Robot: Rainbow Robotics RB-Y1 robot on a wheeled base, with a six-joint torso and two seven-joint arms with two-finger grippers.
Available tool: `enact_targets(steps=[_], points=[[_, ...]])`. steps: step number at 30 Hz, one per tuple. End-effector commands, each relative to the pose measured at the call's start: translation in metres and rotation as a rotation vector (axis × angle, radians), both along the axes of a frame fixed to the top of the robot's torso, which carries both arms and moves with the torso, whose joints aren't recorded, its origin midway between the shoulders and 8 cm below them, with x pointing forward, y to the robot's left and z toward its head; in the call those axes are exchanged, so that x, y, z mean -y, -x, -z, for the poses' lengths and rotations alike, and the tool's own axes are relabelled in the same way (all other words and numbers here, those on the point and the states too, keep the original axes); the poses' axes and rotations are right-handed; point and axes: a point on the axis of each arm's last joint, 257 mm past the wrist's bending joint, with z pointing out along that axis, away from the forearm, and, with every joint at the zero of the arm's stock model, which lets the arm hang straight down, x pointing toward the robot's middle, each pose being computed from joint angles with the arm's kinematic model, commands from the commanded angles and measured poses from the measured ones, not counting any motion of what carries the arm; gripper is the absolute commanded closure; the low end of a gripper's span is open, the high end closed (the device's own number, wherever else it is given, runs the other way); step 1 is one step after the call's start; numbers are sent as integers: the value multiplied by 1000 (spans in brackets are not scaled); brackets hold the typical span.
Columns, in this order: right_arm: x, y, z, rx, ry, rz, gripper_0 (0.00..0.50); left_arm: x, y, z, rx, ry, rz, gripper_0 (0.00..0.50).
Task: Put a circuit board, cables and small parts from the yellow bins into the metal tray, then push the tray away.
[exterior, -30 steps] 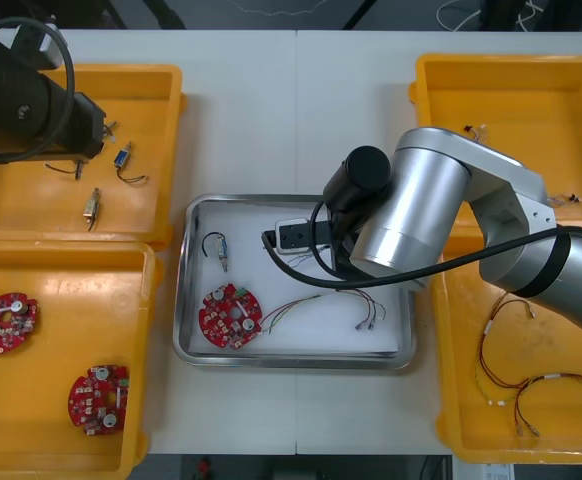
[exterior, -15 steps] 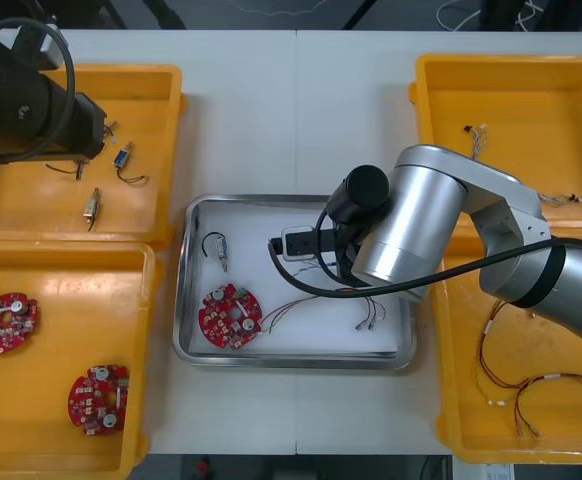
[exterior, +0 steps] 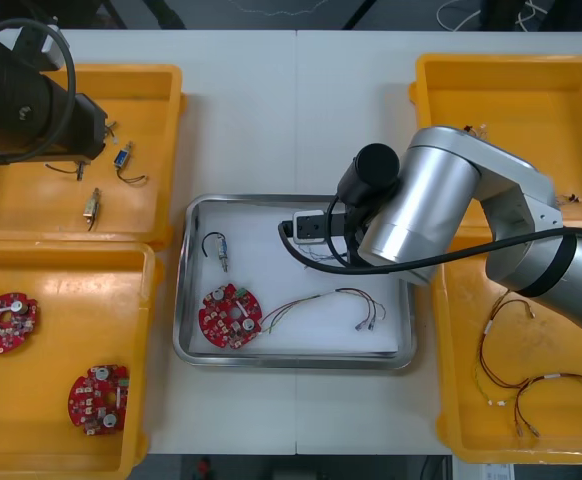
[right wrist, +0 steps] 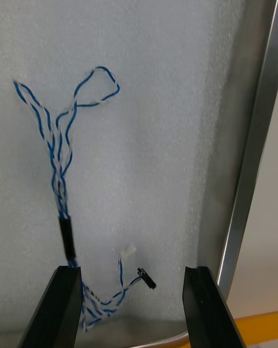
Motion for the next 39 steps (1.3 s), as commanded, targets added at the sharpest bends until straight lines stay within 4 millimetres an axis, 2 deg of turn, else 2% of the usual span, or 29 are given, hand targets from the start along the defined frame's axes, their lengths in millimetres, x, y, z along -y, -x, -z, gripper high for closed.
enact_targets(steps=[1, 5, 12, 21, 25, 28, 34, 36, 39], points=[[-2, 7, -17, -52, -57, 40, 0, 13, 4, -1, 8, 20, 9, 500], [-6, 14, -19, -88, -74, 45, 0, 14, 4, 0, 7, 22, 10, 499], [-1, 19, -21, -99, -60, 58, 0, 13, 4, -1, 8, 25, 8, 500], [27, 38, -55, -109, -18, 140, 0, 16, 4, -2, 8, 35, 11, 499], [26, 36, -72, -88, -73, 155, 0, 23, 5, -2, 10, 48, 20, 498], [24, 34, -88, -72, -143, 185, 0, 33, 4, -2, 9, 53, 35, 498], [30, 25, -122, -45, -338, 329, 0, 67, 3, 2, 3, 32, 82, 499], [41, 21, -134, -31, -403, 402, 0, 84, 4, 5, 0, 30, 93, 498], [59, 18, -142, -21, -481, 511, 0, 106, 5, 8, -5, 37, 99, 498]])
